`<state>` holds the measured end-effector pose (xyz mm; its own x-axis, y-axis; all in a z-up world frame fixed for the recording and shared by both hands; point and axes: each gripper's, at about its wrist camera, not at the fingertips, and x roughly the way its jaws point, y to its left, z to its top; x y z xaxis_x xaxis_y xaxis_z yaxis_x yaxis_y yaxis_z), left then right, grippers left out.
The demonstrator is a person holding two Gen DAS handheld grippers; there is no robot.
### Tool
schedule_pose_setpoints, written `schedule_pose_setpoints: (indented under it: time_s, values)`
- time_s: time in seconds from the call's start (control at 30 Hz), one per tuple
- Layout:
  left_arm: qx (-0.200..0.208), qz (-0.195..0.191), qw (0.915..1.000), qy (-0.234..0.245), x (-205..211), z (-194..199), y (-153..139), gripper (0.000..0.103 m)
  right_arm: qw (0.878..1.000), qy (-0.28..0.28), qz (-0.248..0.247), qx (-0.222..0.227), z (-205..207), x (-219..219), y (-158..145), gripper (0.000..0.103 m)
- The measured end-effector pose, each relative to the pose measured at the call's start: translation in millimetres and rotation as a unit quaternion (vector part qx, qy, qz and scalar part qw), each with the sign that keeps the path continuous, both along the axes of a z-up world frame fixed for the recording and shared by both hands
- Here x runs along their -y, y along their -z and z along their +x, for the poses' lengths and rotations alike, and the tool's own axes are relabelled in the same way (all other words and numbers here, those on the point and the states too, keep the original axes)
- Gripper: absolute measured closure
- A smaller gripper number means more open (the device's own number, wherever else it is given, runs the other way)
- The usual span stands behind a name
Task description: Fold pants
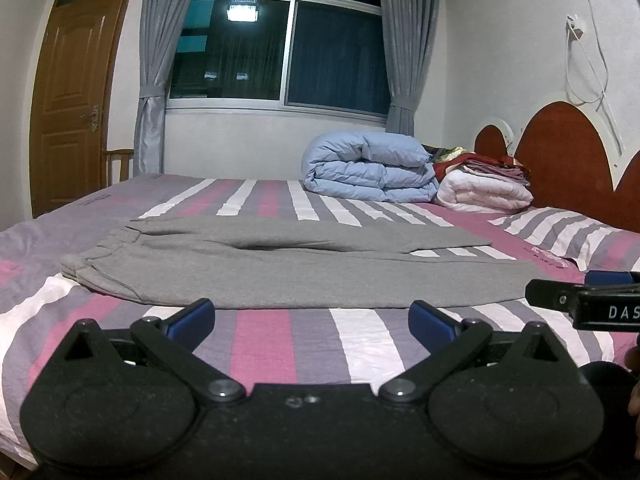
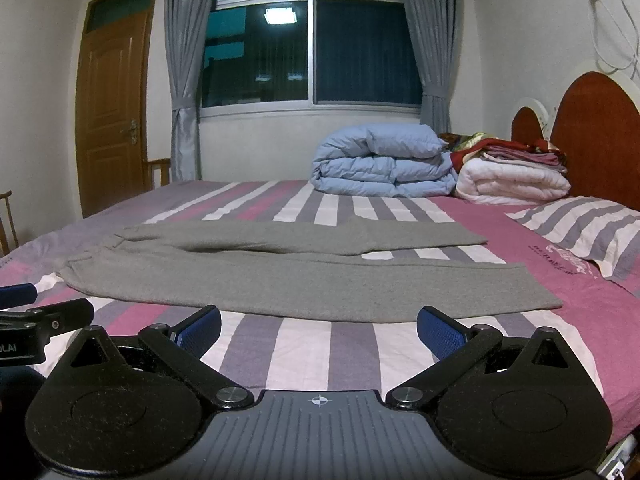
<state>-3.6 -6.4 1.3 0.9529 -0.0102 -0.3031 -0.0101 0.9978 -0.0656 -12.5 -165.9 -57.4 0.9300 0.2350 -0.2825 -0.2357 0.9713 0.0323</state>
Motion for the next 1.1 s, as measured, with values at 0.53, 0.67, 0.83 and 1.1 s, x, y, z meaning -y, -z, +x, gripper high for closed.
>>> schedule_pose_setpoints:
  time_s: [0.53, 0.67, 0.83, 1.1]
  values:
    - [0.0, 0.001, 1.0, 0.0, 1.0, -0.6, -0.2, 0.006, 1.0, 0.001, 0.0, 0.001, -0.2, -0.4, 0.7, 0.0]
    - [0.001, 0.001, 1.0, 0.0, 1.2, -0.8, -0.2, 0.006, 1.0, 0.001, 0.0, 0.001, -0.3, -0.5, 0.7, 0.0]
    - [0.0, 0.001, 1.0, 0.0, 1.0, -0.7, -0.1, 0.006, 1.0, 0.001, 0.0, 0.001, -0.1, -1.0, 1.0, 0.0]
    - [-0.001, 0.002, 1.0, -0.001, 4.1, -0.4, -0.7, 0.006, 1.0, 0.001, 0.0, 0.0, 0.0, -1.1, 1.3, 0.0]
